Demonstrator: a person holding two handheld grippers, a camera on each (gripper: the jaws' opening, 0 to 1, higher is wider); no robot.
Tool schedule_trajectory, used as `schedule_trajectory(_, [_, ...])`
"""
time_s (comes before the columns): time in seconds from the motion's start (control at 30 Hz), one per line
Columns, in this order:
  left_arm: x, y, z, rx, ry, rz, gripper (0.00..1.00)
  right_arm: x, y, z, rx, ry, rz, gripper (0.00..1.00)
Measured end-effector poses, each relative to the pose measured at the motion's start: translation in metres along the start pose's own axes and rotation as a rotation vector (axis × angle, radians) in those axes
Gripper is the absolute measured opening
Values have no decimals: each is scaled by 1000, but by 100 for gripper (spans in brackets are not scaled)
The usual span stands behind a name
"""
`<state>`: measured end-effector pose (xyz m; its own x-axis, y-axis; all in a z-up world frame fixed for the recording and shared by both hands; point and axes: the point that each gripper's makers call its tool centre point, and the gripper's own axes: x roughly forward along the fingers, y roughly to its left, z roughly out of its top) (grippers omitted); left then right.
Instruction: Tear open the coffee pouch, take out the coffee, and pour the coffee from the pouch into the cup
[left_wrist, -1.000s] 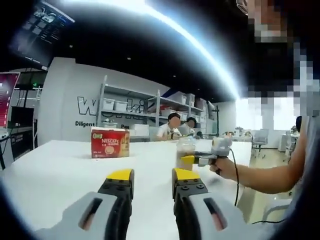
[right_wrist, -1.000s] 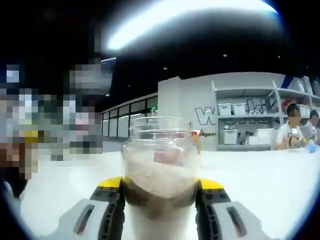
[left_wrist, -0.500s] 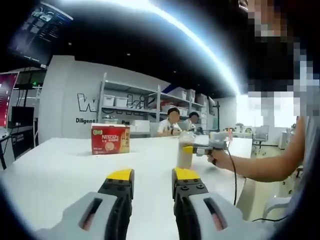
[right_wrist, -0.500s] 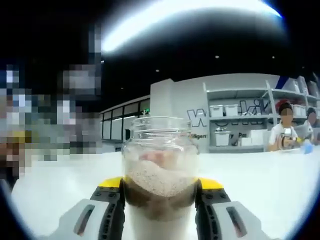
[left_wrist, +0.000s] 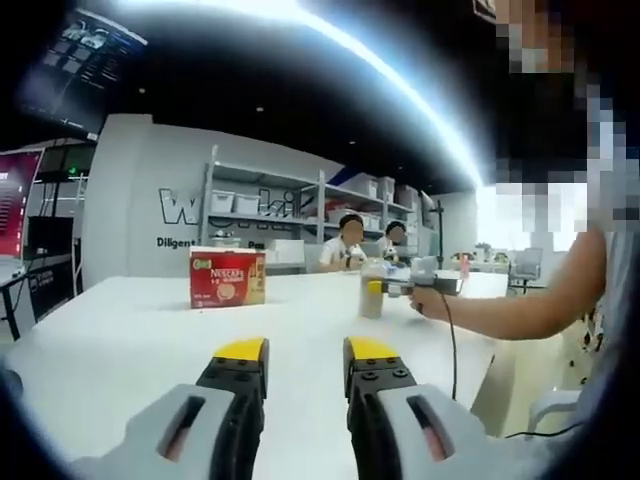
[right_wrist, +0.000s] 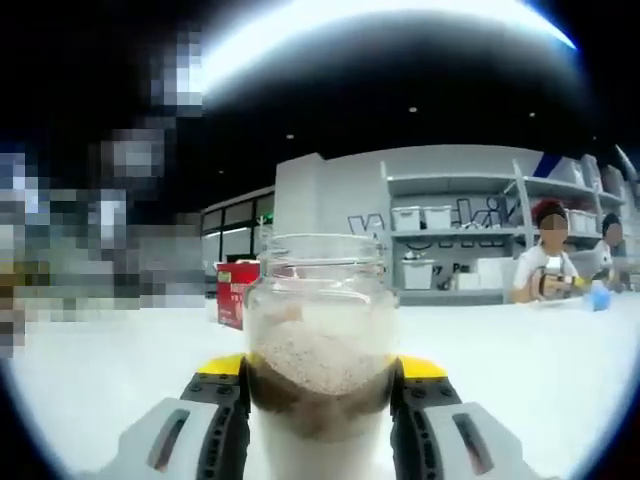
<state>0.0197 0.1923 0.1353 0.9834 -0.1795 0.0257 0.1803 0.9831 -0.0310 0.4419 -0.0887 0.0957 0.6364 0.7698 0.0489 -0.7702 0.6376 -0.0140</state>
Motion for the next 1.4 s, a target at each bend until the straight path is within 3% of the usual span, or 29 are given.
schedule_trajectory(0.27, [-5, -1, -4, 9, 11, -1, 31, 7, -54, -1, -4, 4, -64, 55])
schedule_trajectory(0.63, [-9, 14, -9, 1, 26, 32, 31, 15, -118, -2, -11, 20, -169, 55])
schedule_trajectory(0.83, [-11, 21, -7, 8, 25, 50, 31, 21, -141, -3, -12, 24, -203, 55])
schedule_trajectory(1.4, [-23, 23, -4, 24, 38, 82, 31, 35, -180, -6, -13, 34, -248, 55])
